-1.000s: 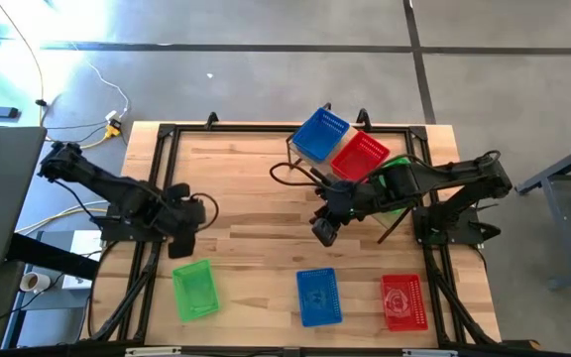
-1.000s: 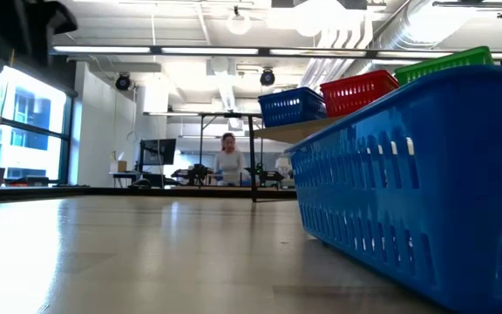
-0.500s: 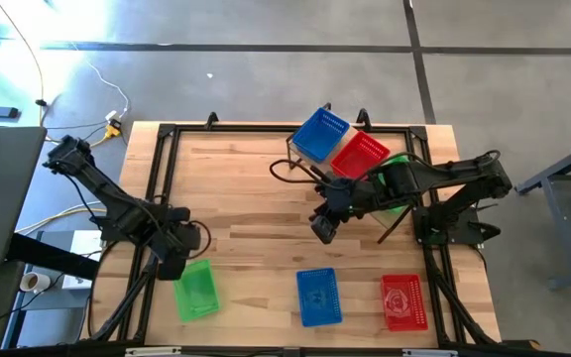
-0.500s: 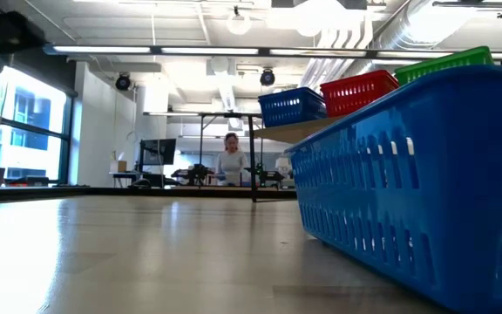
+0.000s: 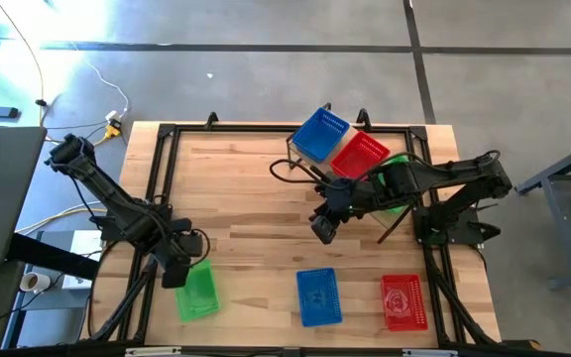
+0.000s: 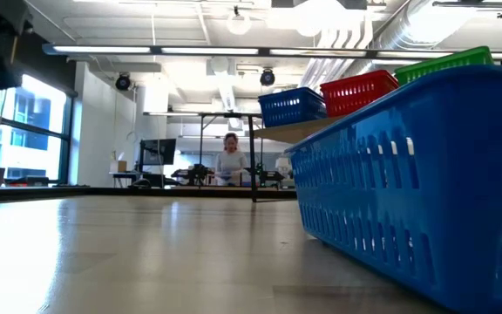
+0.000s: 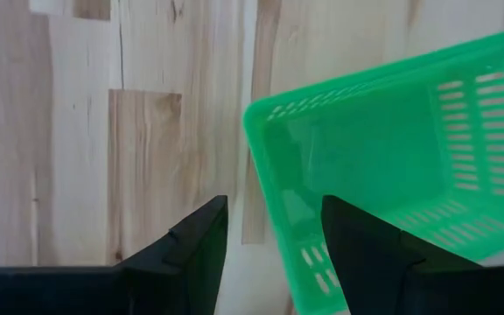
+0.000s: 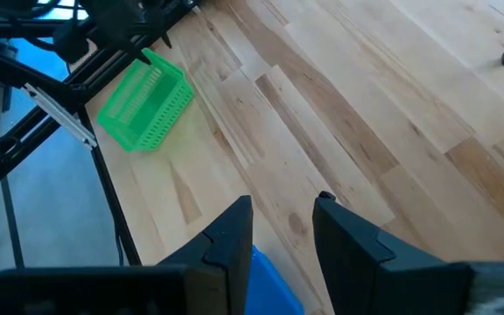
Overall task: Stack baskets on shelf by color
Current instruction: Stack the green basket on the stacked green baskets on the shelf
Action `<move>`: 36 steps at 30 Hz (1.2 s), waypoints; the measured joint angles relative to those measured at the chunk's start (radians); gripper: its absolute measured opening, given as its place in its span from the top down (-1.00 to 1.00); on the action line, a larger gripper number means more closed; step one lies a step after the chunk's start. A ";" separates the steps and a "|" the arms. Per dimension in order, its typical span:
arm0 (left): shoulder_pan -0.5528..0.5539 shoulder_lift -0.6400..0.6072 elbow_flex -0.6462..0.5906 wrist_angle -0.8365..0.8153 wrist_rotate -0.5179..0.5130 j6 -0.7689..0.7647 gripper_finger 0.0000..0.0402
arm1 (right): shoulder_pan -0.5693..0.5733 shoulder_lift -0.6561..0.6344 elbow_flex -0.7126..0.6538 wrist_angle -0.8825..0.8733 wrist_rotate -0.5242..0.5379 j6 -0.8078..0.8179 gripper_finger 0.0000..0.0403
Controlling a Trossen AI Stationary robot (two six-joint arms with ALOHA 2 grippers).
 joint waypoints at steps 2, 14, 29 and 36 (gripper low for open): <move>0.000 0.000 -0.019 0.009 0.002 -0.002 0.12 | 0.000 0.000 0.000 0.000 0.000 0.000 0.46; 0.003 0.052 -0.127 0.134 0.051 -0.026 0.12 | 0.000 0.000 0.000 0.007 -0.001 0.007 0.46; 0.004 0.100 -0.155 0.223 0.044 -0.058 0.93 | 0.000 0.000 0.000 0.040 0.002 0.030 0.46; 0.043 0.100 -0.128 0.223 -0.011 -0.091 0.98 | 0.000 0.005 0.000 0.088 0.005 0.080 0.46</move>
